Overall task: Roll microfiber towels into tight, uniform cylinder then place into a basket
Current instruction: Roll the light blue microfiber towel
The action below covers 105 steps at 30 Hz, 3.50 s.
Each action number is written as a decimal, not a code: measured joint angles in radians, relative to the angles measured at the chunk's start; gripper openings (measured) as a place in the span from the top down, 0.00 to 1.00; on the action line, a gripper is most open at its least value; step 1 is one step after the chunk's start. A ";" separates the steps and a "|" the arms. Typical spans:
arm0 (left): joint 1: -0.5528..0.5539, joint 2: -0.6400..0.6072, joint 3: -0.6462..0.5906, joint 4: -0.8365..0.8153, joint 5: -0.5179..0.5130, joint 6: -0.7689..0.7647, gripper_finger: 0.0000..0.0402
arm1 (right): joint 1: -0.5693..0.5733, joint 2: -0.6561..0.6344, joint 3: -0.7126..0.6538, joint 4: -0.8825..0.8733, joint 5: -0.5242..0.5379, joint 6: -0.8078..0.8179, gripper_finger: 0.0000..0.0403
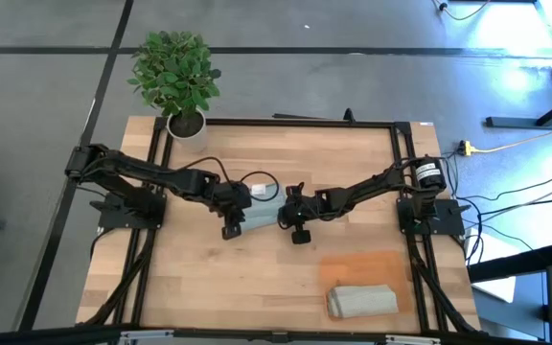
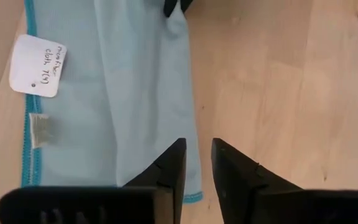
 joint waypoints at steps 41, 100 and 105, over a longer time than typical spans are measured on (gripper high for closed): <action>-0.186 0.248 -0.002 0.026 -0.335 0.042 0.79 | 0.000 0.002 0.016 -0.010 -0.002 -0.005 0.97; 0.088 0.103 -0.001 -0.061 0.404 -0.054 1.00 | -0.283 -0.045 0.096 -0.188 -0.922 0.662 0.97; 0.105 0.120 -0.001 -0.057 0.443 -0.054 1.00 | -0.282 -0.021 0.094 -0.192 -0.933 0.718 0.97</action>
